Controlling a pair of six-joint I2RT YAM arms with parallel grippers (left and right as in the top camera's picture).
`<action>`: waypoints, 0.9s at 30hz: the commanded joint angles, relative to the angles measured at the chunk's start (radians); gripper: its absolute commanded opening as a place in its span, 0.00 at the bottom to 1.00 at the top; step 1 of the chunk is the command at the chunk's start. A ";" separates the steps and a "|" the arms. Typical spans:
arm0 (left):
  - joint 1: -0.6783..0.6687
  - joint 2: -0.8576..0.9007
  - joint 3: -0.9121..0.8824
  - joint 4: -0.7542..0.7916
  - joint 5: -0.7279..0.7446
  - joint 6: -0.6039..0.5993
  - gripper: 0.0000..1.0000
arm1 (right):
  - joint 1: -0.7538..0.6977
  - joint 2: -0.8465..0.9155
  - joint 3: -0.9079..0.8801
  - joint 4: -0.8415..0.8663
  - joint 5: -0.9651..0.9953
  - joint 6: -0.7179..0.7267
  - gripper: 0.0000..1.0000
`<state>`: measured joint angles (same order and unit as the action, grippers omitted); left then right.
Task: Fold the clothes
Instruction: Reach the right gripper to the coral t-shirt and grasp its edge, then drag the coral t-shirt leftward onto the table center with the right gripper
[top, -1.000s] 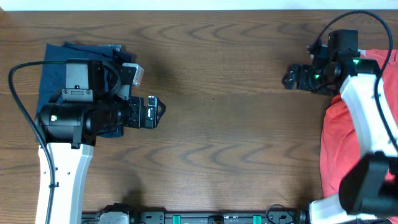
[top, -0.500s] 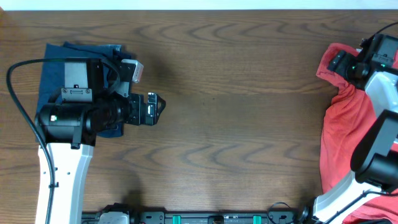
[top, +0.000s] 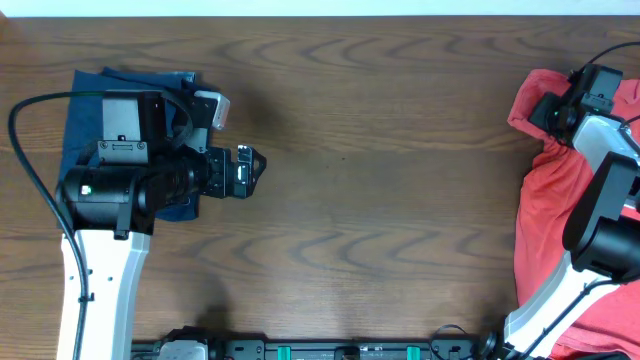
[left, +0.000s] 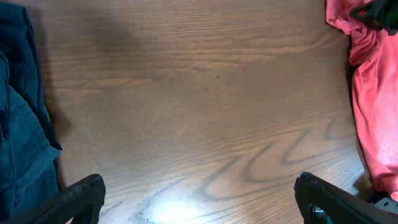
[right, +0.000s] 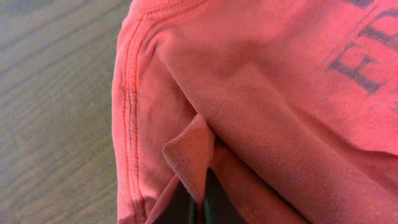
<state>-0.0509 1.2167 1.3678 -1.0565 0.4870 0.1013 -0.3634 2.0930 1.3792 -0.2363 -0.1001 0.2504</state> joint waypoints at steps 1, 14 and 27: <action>-0.005 0.003 0.020 0.000 -0.005 -0.005 0.98 | -0.006 -0.074 0.013 0.008 -0.009 -0.005 0.01; -0.005 -0.005 0.020 0.000 -0.004 -0.009 0.98 | -0.076 -0.434 0.015 0.046 -0.008 -0.155 0.01; -0.005 -0.187 0.220 0.000 -0.058 -0.009 0.98 | 0.059 -0.718 0.097 0.056 -0.230 -0.056 0.01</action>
<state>-0.0509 1.0912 1.5032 -1.0576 0.4675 0.1009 -0.3729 1.4849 1.3960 -0.1963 -0.2142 0.1463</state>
